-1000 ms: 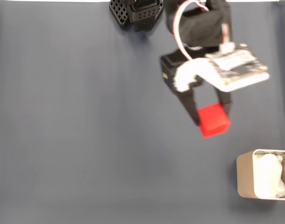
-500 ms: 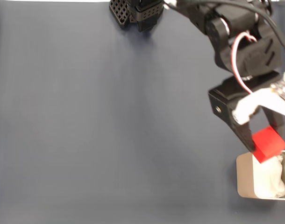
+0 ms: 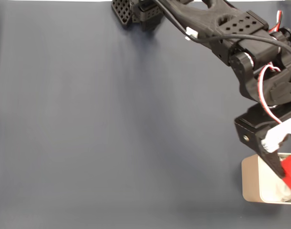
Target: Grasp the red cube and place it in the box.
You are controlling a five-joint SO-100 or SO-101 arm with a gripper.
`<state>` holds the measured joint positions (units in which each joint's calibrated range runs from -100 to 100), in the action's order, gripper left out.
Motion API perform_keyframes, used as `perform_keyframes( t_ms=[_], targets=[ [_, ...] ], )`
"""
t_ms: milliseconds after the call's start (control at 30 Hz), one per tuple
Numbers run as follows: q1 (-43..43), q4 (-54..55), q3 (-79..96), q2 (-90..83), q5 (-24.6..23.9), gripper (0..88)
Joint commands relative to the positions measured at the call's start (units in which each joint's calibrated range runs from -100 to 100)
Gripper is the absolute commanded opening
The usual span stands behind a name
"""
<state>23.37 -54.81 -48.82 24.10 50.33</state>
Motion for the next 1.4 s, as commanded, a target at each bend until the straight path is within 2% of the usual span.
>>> perform_keyframes(
  t_ms=[0, 700, 1367],
  targets=[
    [1.06, 3.34, -4.46, 0.94, 0.34, 0.0],
    [1.70, 8.67, -7.65, 10.13, -0.83, 0.0],
    [2.27, 8.75, -2.54, 7.18, -2.39, 0.0]
  ],
)
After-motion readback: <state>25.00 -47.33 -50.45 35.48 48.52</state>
